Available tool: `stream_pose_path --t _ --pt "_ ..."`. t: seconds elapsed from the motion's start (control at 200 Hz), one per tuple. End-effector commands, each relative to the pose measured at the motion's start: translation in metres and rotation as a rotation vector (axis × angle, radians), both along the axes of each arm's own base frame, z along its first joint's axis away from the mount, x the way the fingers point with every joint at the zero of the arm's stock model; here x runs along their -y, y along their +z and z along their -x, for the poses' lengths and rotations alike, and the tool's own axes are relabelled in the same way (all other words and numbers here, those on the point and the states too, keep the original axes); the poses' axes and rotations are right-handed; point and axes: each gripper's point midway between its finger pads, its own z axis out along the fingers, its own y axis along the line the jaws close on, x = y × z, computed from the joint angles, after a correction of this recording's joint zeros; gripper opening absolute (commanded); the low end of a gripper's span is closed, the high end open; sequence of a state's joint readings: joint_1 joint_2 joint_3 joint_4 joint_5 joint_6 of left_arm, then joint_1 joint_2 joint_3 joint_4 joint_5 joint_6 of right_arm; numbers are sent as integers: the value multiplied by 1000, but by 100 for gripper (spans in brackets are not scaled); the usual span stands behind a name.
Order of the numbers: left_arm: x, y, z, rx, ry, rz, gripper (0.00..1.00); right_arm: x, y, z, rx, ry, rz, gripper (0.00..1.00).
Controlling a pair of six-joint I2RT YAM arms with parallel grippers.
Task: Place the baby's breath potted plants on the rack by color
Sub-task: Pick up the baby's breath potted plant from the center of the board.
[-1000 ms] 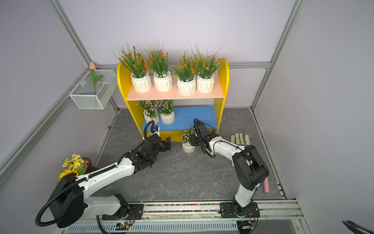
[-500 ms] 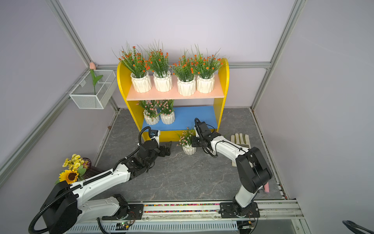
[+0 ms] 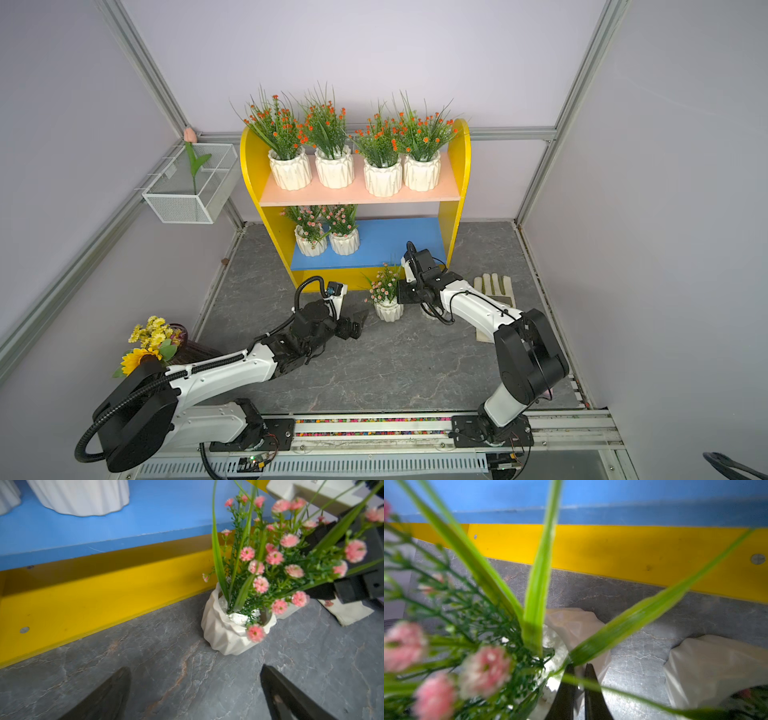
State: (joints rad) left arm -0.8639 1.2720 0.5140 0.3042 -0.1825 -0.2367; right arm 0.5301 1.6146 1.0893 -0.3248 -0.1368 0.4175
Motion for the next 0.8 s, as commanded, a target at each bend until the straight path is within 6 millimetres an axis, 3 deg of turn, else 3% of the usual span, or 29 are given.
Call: stream_pose_path --t 0.0,0.5,0.795 --pt "16 -4 6 29 -72 5 100 -13 24 -7 54 16 -99 7" --pt "60 -43 7 102 -133 3 100 -21 33 2 43 40 -171 7" --pt "67 -42 -1 203 -56 49 100 -23 35 17 24 55 -203 7"
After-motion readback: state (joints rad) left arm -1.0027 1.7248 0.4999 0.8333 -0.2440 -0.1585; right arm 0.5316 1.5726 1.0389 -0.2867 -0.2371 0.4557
